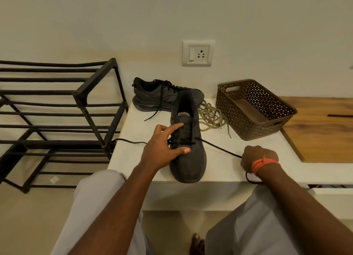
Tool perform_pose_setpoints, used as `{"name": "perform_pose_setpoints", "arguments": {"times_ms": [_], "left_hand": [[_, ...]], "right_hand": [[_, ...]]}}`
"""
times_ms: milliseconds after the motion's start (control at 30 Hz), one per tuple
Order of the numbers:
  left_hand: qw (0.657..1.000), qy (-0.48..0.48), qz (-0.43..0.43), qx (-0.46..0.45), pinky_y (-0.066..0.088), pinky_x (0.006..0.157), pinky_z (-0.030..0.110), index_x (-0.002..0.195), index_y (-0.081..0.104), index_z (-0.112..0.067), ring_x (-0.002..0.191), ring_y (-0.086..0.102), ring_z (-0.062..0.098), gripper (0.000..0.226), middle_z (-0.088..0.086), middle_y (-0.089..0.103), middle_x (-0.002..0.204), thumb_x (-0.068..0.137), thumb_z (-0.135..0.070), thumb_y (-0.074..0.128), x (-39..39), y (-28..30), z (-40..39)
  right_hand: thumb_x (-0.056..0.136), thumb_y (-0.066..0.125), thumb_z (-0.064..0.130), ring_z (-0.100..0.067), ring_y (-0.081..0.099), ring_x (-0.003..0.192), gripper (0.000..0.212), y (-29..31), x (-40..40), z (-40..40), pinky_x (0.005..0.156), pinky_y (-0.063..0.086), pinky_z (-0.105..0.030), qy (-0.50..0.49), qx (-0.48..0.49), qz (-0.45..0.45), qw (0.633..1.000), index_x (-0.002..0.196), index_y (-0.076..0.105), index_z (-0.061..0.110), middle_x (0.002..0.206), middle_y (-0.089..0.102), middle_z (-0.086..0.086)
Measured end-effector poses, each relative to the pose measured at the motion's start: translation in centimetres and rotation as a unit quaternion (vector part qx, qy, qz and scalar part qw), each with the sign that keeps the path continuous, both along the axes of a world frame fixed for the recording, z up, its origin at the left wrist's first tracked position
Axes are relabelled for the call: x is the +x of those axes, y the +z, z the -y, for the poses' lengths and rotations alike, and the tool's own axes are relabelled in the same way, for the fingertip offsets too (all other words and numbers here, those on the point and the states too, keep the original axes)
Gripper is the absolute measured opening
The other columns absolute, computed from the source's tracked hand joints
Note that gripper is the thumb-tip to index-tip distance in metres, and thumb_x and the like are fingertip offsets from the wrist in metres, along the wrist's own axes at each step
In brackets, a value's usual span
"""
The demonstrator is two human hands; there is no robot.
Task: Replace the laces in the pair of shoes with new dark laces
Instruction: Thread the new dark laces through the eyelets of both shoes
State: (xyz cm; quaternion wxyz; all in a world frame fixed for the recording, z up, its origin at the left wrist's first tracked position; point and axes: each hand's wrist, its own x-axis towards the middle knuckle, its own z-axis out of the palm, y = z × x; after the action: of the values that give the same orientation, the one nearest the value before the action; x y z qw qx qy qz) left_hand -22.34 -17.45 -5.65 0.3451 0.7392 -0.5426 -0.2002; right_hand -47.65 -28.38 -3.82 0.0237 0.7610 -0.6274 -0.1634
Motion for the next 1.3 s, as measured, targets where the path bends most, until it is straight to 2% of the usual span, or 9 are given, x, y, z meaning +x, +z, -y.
{"name": "perform_pose_setpoints", "arguments": {"times_ms": [100,167,233,400,567,767,900,1067,1300], "left_hand": [[1.000,-0.009,-0.004,0.005,0.050,0.092,0.035,0.140,0.034,-0.049,0.116,0.049,0.020,0.079,-0.002,0.034,0.138,0.074,-0.053,0.075,-0.1,0.2,0.1],[1.000,-0.010,0.003,0.013,0.051,0.094,0.036,0.141,0.032,-0.049,0.117,0.049,0.021,0.080,-0.001,0.033,0.139,0.074,-0.052,0.075,-0.2,0.3,-0.1],[1.000,-0.011,0.007,0.020,0.051,0.095,0.039,0.142,0.031,-0.049,0.118,0.048,0.022,0.082,-0.001,0.032,0.140,0.073,-0.053,0.076,-0.2,0.2,-0.2],[1.000,0.002,0.013,0.024,0.052,0.094,0.040,0.142,0.028,-0.052,0.119,0.048,0.021,0.087,-0.003,0.033,0.142,0.069,-0.058,0.076,-0.1,0.0,-0.5],[0.999,0.013,0.023,0.022,0.053,0.091,0.039,0.141,0.029,-0.054,0.115,0.050,0.019,0.090,-0.005,0.037,0.139,0.066,-0.059,0.078,-0.1,0.2,-0.4],[0.999,0.010,0.022,0.039,0.051,0.093,0.038,0.141,0.028,-0.052,0.119,0.048,0.021,0.090,-0.003,0.034,0.142,0.068,-0.055,0.079,-0.4,0.3,-0.1],[0.999,0.011,0.019,0.035,0.050,0.094,0.039,0.142,0.029,-0.050,0.122,0.046,0.022,0.090,-0.001,0.035,0.143,0.068,-0.052,0.080,-0.5,0.5,-0.3],[0.998,0.025,0.038,0.045,0.054,0.090,0.043,0.140,0.029,-0.053,0.116,0.051,0.022,0.089,-0.005,0.037,0.142,0.067,-0.058,0.078,-0.4,0.6,-0.4],[0.999,0.007,0.014,0.051,0.053,0.093,0.039,0.142,0.027,-0.051,0.121,0.049,0.023,0.089,-0.001,0.033,0.144,0.070,-0.052,0.079,-0.5,1.0,-0.4]], "right_hand": [[0.094,0.053,0.034,-0.028,0.062,0.102,0.034,0.1,2.6,-1.0,0.084,0.049,-0.038,0.064,-0.065,0.137,0.986,0.122,0.053,0.015,0.120,0.057,-0.008],[0.096,0.048,0.042,-0.029,0.060,0.096,0.033,0.1,4.9,-1.2,0.079,0.050,-0.040,0.142,-0.098,0.307,0.936,0.116,0.053,0.016,0.115,0.055,-0.006],[0.098,0.041,0.048,-0.025,0.057,0.087,0.034,-0.2,6.6,-1.6,0.074,0.049,-0.040,0.189,-0.066,0.360,0.911,0.106,0.053,0.017,0.103,0.054,-0.003],[0.100,0.043,0.034,-0.021,0.053,0.078,0.021,-1.5,6.7,-1.8,0.068,0.043,-0.035,0.228,-0.079,0.375,0.895,0.094,0.055,0.018,0.088,0.055,-0.001],[0.092,0.056,0.032,-0.035,0.062,0.096,0.027,-1.3,2.2,1.4,0.079,0.047,-0.037,-0.069,-0.063,0.247,0.965,0.106,0.064,0.010,0.106,0.065,-0.015],[0.094,0.055,0.040,-0.022,0.060,0.093,0.031,-1.2,5.6,-1.5,0.076,0.051,-0.036,0.152,-0.078,0.446,0.879,0.114,0.058,0.016,0.113,0.056,-0.003],[0.097,0.050,0.035,-0.019,0.055,0.083,0.018,-1.5,7.5,-2.5,0.070,0.049,-0.037,0.232,-0.060,0.437,0.867,0.102,0.054,0.018,0.097,0.056,0.000],[0.095,0.056,0.033,-0.023,0.059,0.088,0.019,-1.0,5.2,-0.4,0.070,0.044,-0.032,0.101,-0.102,0.394,0.908,0.095,0.068,0.018,0.097,0.059,-0.002],[0.089,0.066,0.035,-0.020,0.058,0.087,0.019,0.0,4.9,-0.7,0.073,0.047,-0.030,0.078,-0.084,0.441,0.890,0.089,0.068,0.017,0.100,0.061,-0.005]]}}
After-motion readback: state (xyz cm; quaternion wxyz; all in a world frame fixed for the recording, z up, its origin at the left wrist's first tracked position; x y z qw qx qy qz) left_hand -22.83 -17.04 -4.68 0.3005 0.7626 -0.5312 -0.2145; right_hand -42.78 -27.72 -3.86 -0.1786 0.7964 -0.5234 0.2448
